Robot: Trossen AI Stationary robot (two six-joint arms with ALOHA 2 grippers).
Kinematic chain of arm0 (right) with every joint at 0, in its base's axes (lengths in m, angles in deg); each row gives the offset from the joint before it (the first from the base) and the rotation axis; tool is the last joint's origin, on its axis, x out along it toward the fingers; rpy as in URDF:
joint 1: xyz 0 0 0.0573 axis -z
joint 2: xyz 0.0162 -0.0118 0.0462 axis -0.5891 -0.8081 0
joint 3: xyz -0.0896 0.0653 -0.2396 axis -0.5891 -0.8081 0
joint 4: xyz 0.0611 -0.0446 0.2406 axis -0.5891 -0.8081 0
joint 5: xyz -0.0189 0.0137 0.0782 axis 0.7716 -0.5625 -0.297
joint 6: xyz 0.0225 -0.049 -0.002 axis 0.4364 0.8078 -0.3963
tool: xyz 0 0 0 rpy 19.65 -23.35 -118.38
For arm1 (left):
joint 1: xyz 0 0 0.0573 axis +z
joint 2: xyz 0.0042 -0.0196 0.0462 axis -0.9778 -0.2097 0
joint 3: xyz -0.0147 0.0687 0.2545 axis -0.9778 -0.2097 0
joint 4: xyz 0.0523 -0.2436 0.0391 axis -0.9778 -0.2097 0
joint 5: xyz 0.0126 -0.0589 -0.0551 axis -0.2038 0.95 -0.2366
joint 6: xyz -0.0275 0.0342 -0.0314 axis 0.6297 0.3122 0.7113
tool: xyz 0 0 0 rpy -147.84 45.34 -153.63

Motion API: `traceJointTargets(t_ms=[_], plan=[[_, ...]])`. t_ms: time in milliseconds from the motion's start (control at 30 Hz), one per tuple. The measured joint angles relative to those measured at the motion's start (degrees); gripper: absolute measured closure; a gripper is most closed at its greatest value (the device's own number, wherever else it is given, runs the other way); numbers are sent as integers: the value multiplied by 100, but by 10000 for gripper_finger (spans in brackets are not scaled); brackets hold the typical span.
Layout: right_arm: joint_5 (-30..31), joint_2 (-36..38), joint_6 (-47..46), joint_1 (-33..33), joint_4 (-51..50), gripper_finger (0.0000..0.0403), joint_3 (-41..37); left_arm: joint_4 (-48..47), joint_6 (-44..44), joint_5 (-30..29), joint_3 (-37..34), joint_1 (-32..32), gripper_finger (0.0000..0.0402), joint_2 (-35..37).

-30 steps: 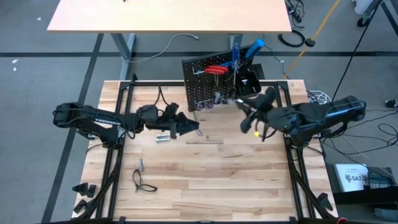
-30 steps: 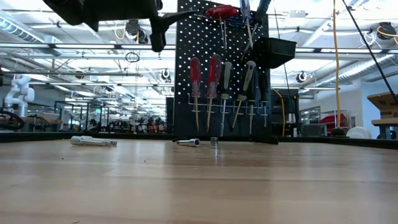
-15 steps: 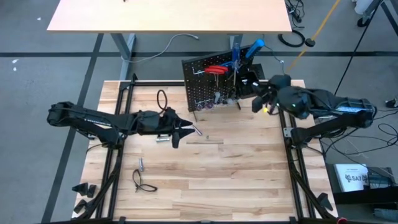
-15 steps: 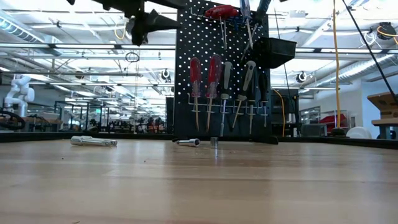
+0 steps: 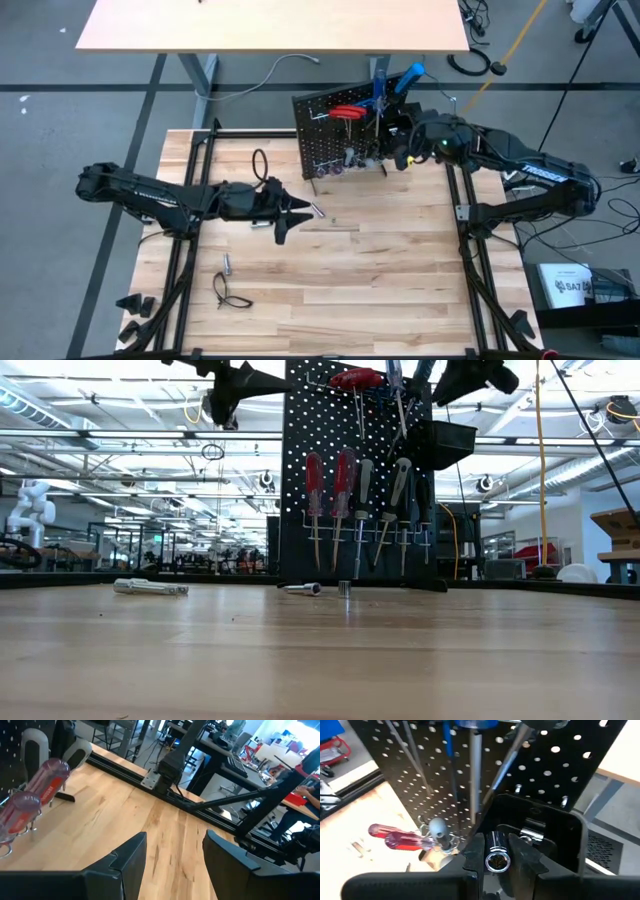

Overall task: Hang tools onto peg board
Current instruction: Put the silver socket into the black bin on the pegboard

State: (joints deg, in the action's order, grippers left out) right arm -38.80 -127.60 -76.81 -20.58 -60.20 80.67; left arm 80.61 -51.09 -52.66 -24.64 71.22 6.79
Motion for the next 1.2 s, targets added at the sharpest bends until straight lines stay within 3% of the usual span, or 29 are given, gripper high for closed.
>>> traceJointTargets(t_ms=[400,667,800,967,1200], plan=[[-302,-25,205,596,9,352,0,-126,21,-96,0,-128,206,0],[-234,-25,202,631,75,232,0,-119,21,-107,0,-125,206,0],[-82,-25,152,631,70,193,0,-119,19,-114,0,-125,206,0],[-94,-25,207,629,70,174,0,-268,17,-131,0,-125,206,0],[-377,8,118,518,61,178,0,-808,-407,-65,0,-125,206,0]])
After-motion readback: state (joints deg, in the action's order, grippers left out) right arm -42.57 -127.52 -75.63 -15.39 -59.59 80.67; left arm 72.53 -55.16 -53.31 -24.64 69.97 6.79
